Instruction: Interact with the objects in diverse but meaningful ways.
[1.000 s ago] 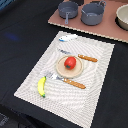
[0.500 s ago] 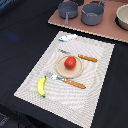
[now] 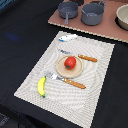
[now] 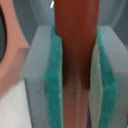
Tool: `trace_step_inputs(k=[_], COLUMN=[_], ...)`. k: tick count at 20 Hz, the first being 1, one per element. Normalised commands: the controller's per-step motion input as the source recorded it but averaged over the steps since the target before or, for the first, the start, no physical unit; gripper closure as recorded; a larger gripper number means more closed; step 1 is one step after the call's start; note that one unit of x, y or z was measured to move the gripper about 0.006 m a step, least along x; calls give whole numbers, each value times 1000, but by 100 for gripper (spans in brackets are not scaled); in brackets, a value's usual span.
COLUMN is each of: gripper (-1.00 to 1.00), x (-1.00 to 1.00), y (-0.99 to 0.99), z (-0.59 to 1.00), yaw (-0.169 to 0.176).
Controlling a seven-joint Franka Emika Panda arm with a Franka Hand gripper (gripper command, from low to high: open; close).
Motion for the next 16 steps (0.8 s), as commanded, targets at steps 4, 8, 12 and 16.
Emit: trace_step_inputs(k=[4, 8, 12, 16], gripper=[-100, -100, -100, -100], x=[200, 9, 0, 0], y=[-21, 1, 0, 26], z=[0, 0, 9, 311], yaw=[0, 0, 0, 0])
